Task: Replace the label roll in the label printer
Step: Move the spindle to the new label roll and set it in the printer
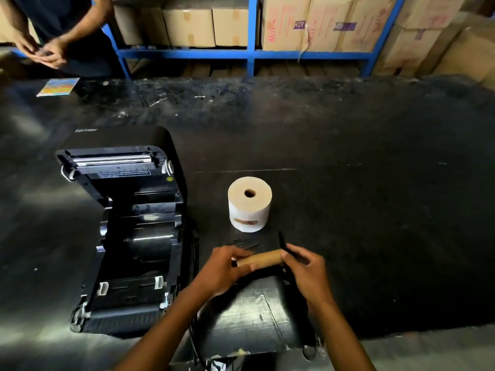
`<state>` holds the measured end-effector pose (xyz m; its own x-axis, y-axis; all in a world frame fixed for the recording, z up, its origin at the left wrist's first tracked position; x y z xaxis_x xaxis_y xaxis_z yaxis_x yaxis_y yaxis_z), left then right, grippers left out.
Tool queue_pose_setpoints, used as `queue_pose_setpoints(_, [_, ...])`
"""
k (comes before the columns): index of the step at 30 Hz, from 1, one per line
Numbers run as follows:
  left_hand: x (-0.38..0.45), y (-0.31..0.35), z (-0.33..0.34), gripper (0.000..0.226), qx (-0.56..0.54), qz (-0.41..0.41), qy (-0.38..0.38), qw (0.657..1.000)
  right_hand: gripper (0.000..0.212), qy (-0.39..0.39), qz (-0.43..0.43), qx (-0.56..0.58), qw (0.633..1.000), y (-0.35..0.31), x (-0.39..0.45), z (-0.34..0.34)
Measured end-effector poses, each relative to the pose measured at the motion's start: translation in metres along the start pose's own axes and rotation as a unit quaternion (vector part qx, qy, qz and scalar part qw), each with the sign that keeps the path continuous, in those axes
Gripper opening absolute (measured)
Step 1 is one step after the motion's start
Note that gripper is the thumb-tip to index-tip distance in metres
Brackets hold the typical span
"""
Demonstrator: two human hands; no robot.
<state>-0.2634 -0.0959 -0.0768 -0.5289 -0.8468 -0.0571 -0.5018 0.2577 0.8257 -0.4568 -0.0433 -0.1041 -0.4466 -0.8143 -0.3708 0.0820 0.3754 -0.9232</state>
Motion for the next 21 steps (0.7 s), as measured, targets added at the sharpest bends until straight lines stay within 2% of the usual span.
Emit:
queue_pose_setpoints(2, [-0.007, 0.0, -0.004, 0.029, 0.001, -0.007, 0.032, 0.999, 0.027, 0.018, 0.003, 0.01, 1.0, -0.007, 0.009, -0.008])
queue_pose_setpoints(5, [-0.014, -0.009, -0.014, 0.028, -0.016, -0.035, 0.133, 0.99, 0.03, 0.088, 0.006, 0.047, 0.995, -0.019, 0.027, -0.035])
queue_pose_setpoints(9, [-0.01, -0.014, -0.014, 0.029, -0.019, -0.036, 0.215, 0.976, 0.03, 0.128, -0.013, -0.026, 0.991, -0.025, 0.029, -0.054])
queue_pose_setpoints(11, [-0.007, -0.011, -0.006, 0.029, -0.009, -0.031, 0.211, 0.977, 0.028, 0.086, -0.013, -0.066, 0.994, -0.019, 0.021, -0.045])
queue_pose_setpoints(15, [0.0, -0.017, 0.014, 0.031, 0.063, -0.026, 0.129, 0.989, 0.022, 0.002, 0.001, -0.129, 0.992, 0.003, 0.005, -0.02])
queue_pose_setpoints(21, [-0.004, -0.028, 0.025, 0.033, 0.093, -0.01, 0.097, 0.991, 0.015, 0.022, 0.025, -0.188, 0.982, 0.022, -0.003, -0.015])
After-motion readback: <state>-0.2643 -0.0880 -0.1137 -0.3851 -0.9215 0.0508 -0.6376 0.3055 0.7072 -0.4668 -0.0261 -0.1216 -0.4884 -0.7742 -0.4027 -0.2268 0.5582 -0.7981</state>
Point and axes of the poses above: each hand's wrist, its own x-axis towards the middle knuckle, its own z-axis out of the palm, y = z × x, the point moved 2 cm from there along x, towards the middle knuckle, and after that the axes turned 7 degrees about z, right-handed, at the moved point
